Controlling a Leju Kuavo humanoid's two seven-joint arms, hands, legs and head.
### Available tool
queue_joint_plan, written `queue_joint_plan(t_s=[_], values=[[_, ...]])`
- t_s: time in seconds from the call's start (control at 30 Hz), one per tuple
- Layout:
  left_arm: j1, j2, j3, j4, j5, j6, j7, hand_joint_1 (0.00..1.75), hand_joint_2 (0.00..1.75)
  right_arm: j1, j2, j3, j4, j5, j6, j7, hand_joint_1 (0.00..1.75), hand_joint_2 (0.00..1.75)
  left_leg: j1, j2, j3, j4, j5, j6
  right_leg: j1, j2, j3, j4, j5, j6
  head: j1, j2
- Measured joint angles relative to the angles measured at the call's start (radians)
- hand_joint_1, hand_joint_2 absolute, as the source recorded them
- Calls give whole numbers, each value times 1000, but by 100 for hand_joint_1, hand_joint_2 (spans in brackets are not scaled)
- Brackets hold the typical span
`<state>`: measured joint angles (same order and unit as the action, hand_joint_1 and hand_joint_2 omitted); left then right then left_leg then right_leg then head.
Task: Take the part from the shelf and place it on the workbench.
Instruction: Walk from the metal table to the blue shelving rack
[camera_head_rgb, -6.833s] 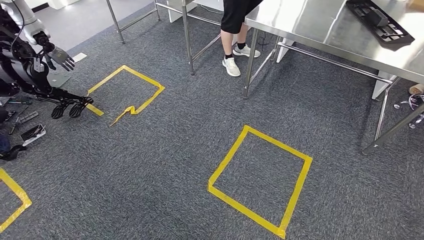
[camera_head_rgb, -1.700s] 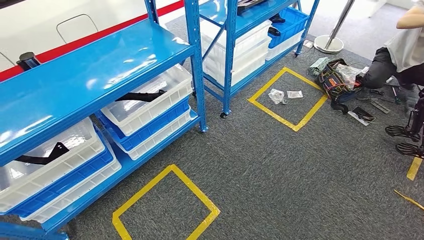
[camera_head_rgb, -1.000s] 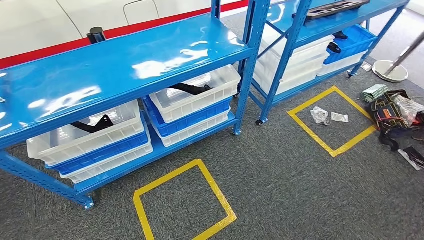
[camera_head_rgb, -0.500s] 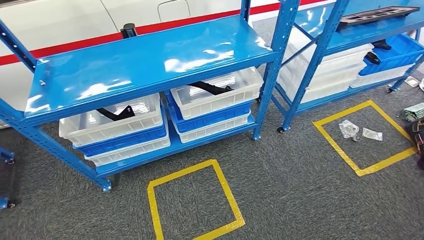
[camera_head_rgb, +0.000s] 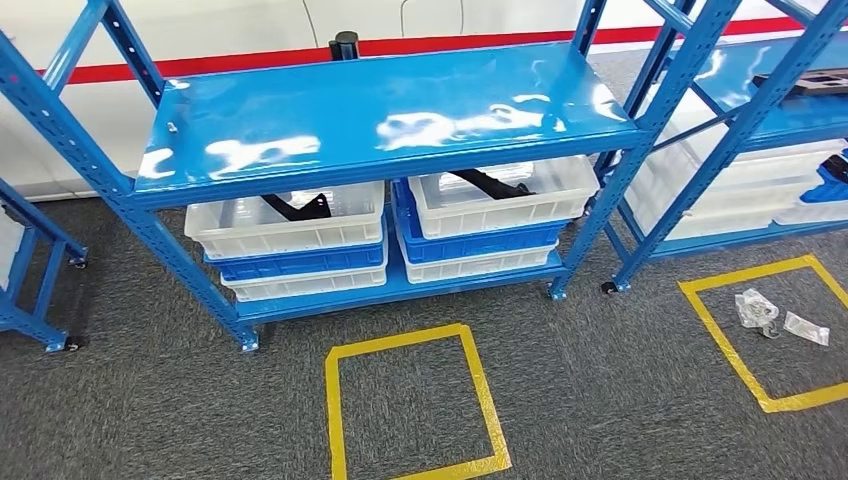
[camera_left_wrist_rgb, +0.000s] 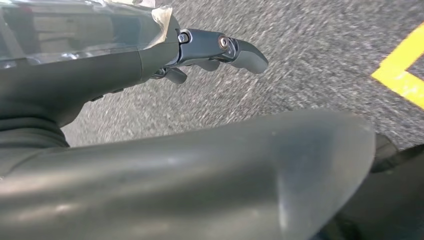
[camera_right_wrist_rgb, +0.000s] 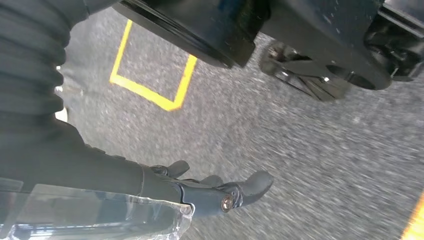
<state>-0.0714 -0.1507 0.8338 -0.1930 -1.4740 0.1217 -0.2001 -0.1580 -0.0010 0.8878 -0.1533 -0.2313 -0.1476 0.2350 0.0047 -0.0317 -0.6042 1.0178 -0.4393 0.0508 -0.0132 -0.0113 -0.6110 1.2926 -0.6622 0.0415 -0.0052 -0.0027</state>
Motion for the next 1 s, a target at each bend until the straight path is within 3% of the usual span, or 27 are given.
queue_joint_plan(t_s=[0.03,0.1,0.17,0.2,0.27,0.3,0.37,0.4,0.47,0.5,0.53,0.57,0.63,0.7,0.8,0.93,0.97,1.0], values=[[1,0,0,0,0,1,1,0,0,-1,0,0,0,0,0,0,0,175,1,-15,1,1,0,-1,-1,1,6,-15,16,9,0,0],[2,-1,0,0,0,4,2,0,0,3,-1,1,0,1,0,1,0,87,4,-46,3,2,1,-5,-9,26,57,-141,80,31,1,0],[0,-2,0,0,0,8,3,0,0,10,-1,2,0,2,-1,1,0,0,1,-72,-3,8,3,-17,-17,69,97,-252,122,36,2,0],[1,-2,0,0,0,10,4,0,0,12,-1,3,1,2,-2,-1,0,0,1,-82,-6,9,5,-23,-17,82,103,-273,127,30,2,0],[4,-2,0,0,0,13,5,0,0,14,1,4,1,2,-4,-5,0,0,3,-100,-12,4,12,-37,-15,70,105,-277,130,12,0,0],[7,-2,0,0,0,14,5,0,0,15,1,5,1,2,-6,-7,0,0,4,-90,-15,6,11,-42,-16,60,108,-279,134,5,0,0],[7,-2,0,0,0,14,6,0,0,19,2,7,1,3,-8,-10,0,0,3,-36,-41,58,-23,-50,-20,36,112,-281,139,-11,-7,0],[5,-2,0,0,0,14,6,0,0,23,1,7,1,3,-9,-10,0,0,2,-3,-68,117,-56,-53,-18,23,111,-281,139,-17,-11,0],[3,-2,0,0,0,14,6,0,0,31,-1,8,2,4,-10,-10,0,0,6,23,-133,253,-116,-59,-14,-5,110,-281,137,-23,-14,0],[3,-2,1,0,0,14,6,0,0,34,-2,8,3,4,-10,-10,0,0,7,27,-152,293,-126,-60,-13,-18,110,-281,136,-24,-14,0],[4,-3,1,0,0,14,6,0,0,35,-3,8,3,4,-10,-10,0,0,8,29,-150,292,-115,-61,-12,-29,110,-281,136,-25,-14,0],[5,-3,1,0,0,14,6,0,0,35,-2,8,3,4,-10,-10,0,0,9,33,-129,253,-88,-60,-12,-38,112,-281,134,-25,-14,0],[4,-2,1,0,0,14,7,0,0,33,-2,9,3,2,-14,-10,0,0,7,47,-49,111,-30,-54,-10,-49,114,-281,129,-20,-15,0],[3,-2,1,0,1,16,7,0,0,31,-2,9,3,0,-20,-7,0,0,4,56,0,22,-11,-47,-2,-55,112,-279,122,-13,-13,0],[4,-3,1,0,2,20,7,0,0,31,-3,9,3,-1,-27,-1,0,0,-3,56,5,11,-13,-45,5,-58,112,-279,117,-15,-11,0],[4,-3,1,0,2,25,3,0,0,33,-3,9,3,-5,-35,5,0,0,-12,56,4,12,-16,-36,0,-57,114,-287,122,-9,-10,0],[3,-3,1,0,2,26,2,0,44,33,-2,10,3,-6,-36,6,0,0,-13,56,4,12,-16,-35,-1,-57,114,-288,123,-7,-10,0],[3,-3,1,0,2,26,2,0,87,34,-2,10,3,-7,-37,6,0,44,-13,56,4,13,-16,-34,-1,-57,115,-290,124,-6,-10,0]])
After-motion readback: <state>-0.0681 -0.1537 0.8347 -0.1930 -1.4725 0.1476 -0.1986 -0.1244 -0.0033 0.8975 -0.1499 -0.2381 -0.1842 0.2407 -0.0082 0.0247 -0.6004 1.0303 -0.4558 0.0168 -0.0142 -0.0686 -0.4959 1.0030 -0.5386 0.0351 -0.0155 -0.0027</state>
